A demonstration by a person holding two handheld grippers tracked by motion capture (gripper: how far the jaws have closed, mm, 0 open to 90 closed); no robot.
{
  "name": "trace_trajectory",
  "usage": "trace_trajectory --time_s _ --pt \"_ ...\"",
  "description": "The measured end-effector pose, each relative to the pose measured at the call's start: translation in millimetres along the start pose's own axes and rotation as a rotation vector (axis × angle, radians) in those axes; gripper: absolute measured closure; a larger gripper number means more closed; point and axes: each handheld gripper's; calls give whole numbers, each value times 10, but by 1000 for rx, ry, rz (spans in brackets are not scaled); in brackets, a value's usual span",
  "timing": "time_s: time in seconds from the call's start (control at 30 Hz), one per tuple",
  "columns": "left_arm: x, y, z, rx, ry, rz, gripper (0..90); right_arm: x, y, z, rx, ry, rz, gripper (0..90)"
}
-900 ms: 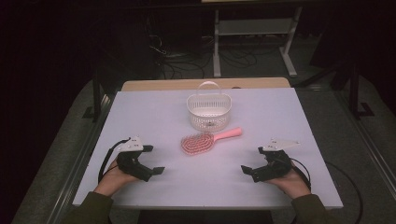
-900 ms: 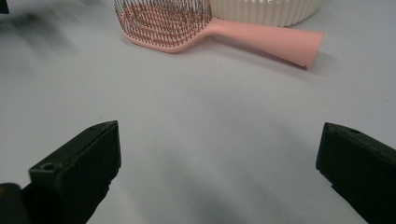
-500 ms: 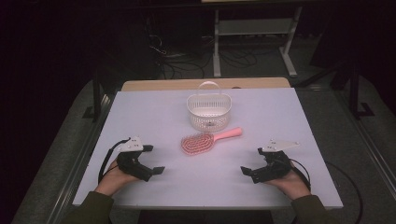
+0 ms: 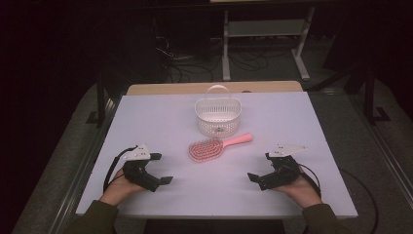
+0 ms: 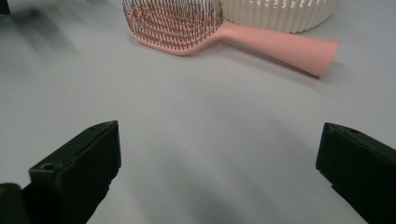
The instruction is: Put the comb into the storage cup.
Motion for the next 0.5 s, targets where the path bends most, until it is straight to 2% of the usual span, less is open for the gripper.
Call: trace_trajectory --time_s 0.5 --pt "24 -37 12 -30 -17 0 0 -36 43 -111 10 9 4 1"
Point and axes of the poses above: each handheld gripper's, and its own axes: y roughly forward along the jaws, z roughly out of its underside, x roughly to its left, and after that the axes turned 8 degrees about y, right-handed
